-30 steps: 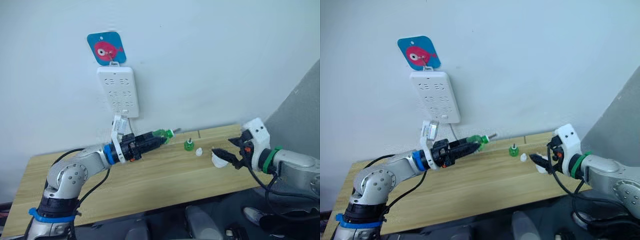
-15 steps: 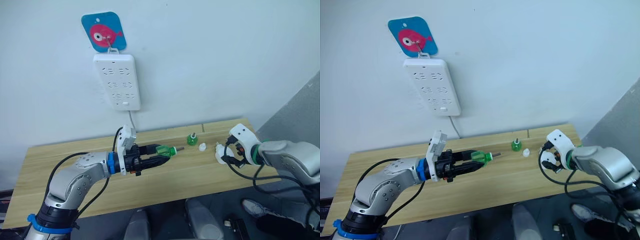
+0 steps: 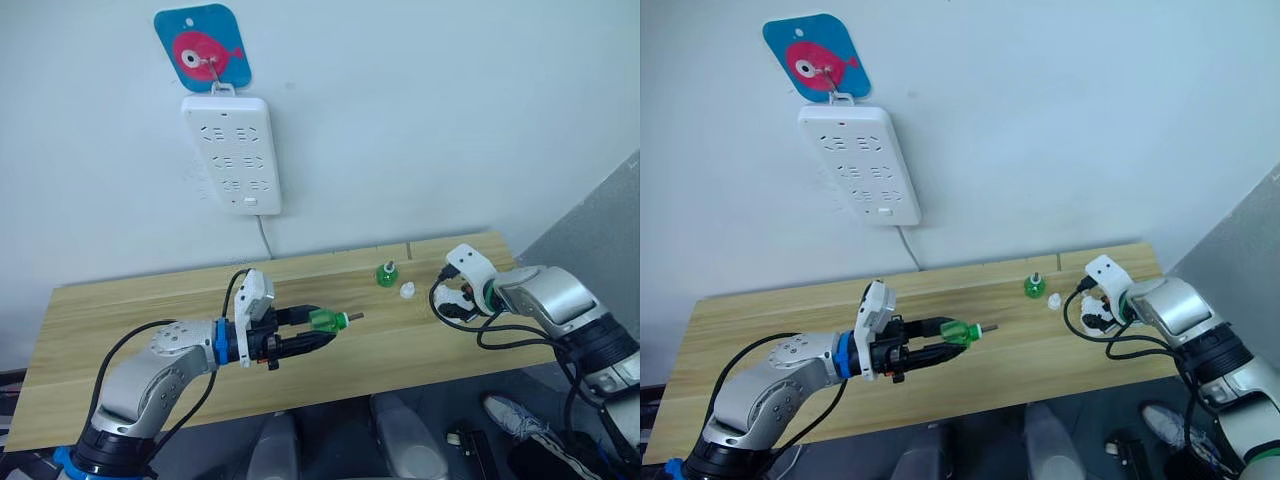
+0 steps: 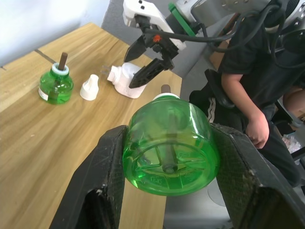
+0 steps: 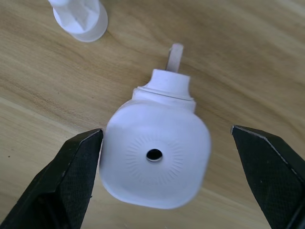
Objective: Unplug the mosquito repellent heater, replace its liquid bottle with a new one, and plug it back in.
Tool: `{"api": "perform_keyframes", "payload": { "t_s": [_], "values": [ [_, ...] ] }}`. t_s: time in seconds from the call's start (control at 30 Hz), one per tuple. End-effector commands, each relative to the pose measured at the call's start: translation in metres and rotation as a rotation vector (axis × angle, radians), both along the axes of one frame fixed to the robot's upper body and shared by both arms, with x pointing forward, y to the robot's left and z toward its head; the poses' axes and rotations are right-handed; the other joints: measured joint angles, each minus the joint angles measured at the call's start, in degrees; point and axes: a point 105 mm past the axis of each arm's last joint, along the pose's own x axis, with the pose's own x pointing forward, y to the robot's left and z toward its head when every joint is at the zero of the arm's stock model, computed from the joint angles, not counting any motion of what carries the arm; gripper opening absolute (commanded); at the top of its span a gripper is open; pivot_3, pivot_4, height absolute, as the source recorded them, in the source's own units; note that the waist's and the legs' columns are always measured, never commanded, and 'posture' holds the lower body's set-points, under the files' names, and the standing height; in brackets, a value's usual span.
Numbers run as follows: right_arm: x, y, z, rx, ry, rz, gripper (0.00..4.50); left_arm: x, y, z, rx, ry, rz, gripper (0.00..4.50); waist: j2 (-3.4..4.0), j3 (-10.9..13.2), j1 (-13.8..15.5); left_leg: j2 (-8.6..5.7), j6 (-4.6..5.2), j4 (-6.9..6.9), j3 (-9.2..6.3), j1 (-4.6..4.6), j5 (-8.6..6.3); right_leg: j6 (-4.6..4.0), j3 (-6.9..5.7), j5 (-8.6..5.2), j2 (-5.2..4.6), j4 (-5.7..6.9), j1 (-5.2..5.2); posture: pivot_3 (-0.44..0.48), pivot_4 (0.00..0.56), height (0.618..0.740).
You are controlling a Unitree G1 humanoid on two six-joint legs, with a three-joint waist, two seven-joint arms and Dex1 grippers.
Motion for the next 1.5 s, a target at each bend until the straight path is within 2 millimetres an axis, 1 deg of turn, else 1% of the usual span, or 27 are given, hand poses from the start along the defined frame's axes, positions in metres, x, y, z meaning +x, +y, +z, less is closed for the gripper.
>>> {"api": "perform_keyframes", "payload": {
  "t_s": [0.03,0.3,0.4,0.53,0.63,0.7,0.73,1.0,1.1,1.23,1.33,1.4,1.47,1.5],
  "values": [
    [0.005,0.003,0.005,0.006,-0.007,0.003,4.50,-0.003,-0.001,0.006,-0.014,-0.040,-0.014,2.25,0.02,0.20,-0.03,0.00,0.00,0.00,0.00,0.00,0.00,0.00,0.00,0.00,0.00,0.00,0.00,-0.193,0.298,0.734],
    [0.008,0.002,0.001,-0.016,-0.001,0.011,4.50,-0.003,-0.001,0.005,-0.016,-0.038,-0.009,2.25,-0.09,0.78,0.01,-0.01,0.00,0.01,0.00,0.00,0.00,0.01,-0.01,0.00,-0.02,0.01,0.00,-0.187,0.299,0.734],
    [0.005,0.005,-0.003,-0.040,0.027,0.057,4.50,-0.003,-0.002,0.004,-0.018,-0.040,-0.012,2.25,-0.08,0.89,-0.01,-0.01,0.00,-0.01,-0.02,-0.01,0.00,0.00,-0.02,0.01,-0.02,0.01,-0.02,-0.185,0.293,0.734],
    [0.002,0.007,-0.007,-0.029,0.056,0.049,4.50,-0.003,-0.003,0.004,-0.018,-0.044,-0.013,2.25,-0.08,0.89,0.00,-0.01,0.00,0.00,-0.03,-0.02,0.00,0.00,-0.03,0.01,-0.03,0.01,-0.01,-0.177,0.290,0.734],
    [0.002,0.007,-0.007,-0.025,0.057,0.048,3.91,-0.003,-0.003,0.004,-0.016,-0.045,-0.012,2.25,-0.08,0.89,0.00,-0.02,-0.01,0.00,-0.03,-0.01,0.00,0.00,-0.03,0.01,-0.04,0.01,-0.01,-0.177,0.284,0.734],
    [0.001,0.007,-0.005,-0.015,0.064,0.046,3.22,-0.003,-0.003,0.003,-0.013,-0.046,-0.014,2.25,-0.08,0.89,0.01,-0.02,-0.01,0.00,-0.03,-0.01,0.00,0.01,-0.04,0.01,-0.04,0.01,-0.01,-0.177,0.284,0.734],
    [0.001,0.008,-0.004,-0.004,0.068,0.039,3.15,-0.003,-0.003,0.003,-0.011,-0.046,-0.016,2.25,-0.08,0.89,0.01,-0.02,-0.01,0.00,-0.04,-0.01,0.00,0.01,-0.05,0.01,-0.04,0.01,-0.01,-0.177,0.278,0.734],
    [-0.004,0.002,0.003,0.004,0.073,0.048,3.15,-0.005,-0.006,0.002,-0.005,-0.050,-0.033,2.25,-0.08,0.89,0.04,-0.03,-0.01,0.00,-0.05,-0.03,0.00,0.00,-0.06,0.01,-0.05,0.01,-0.02,-0.180,0.267,0.734],
    [-0.008,-0.002,0.011,0.014,0.058,0.081,3.15,-0.006,-0.007,0.002,-0.007,-0.052,-0.044,2.25,-0.08,0.89,0.11,-0.05,-0.01,-0.01,-0.05,-0.04,0.00,0.01,-0.08,0.01,-0.09,0.00,-0.02,-0.180,0.264,0.734],
    [-0.016,-0.004,0.027,0.089,0.034,0.115,3.15,-0.008,-0.009,0.005,-0.018,-0.049,-0.059,2.25,-0.08,0.89,0.39,-0.06,-0.01,0.00,-0.06,-0.06,0.00,0.01,-0.11,0.01,-0.11,-0.01,-0.02,-0.182,0.264,0.734],
    [-0.030,-0.004,0.061,0.244,-0.023,0.183,3.15,-0.009,-0.011,0.013,-0.057,-0.034,-0.086,2.25,-0.07,0.89,0.91,-0.07,-0.01,-0.01,-0.07,-0.07,0.00,0.03,-0.13,-0.01,-0.11,0.00,-0.03,-0.190,0.258,0.734],
    [-0.041,-0.003,0.079,0.323,-0.061,0.232,3.15,-0.008,-0.010,0.019,-0.074,-0.026,-0.110,2.25,-0.07,0.89,1.18,-0.08,-0.01,0.00,-0.06,-0.08,0.00,0.09,-0.13,-0.04,-0.11,-0.01,-0.03,-0.204,0.246,0.734],
    [-0.051,0.002,0.095,0.413,-0.111,0.277,3.15,-0.007,-0.009,0.025,-0.083,-0.020,-0.137,2.25,-0.13,0.85,1.24,-0.08,-0.01,0.02,-0.06,-0.08,0.00,0.26,-0.14,-0.13,-0.11,-0.02,-0.01,-0.216,0.236,0.734],
    [-0.058,0.010,0.110,0.490,-0.173,0.353,3.15,-0.006,-0.008,0.029,-0.079,-0.025,-0.158,2.25,-0.15,0.84,1.25,-0.07,-0.01,0.01,-0.07,-0.07,0.00,0.27,-0.16,-0.13,-0.11,-0.02,-0.01,-0.216,0.236,0.734]
  ]
}}
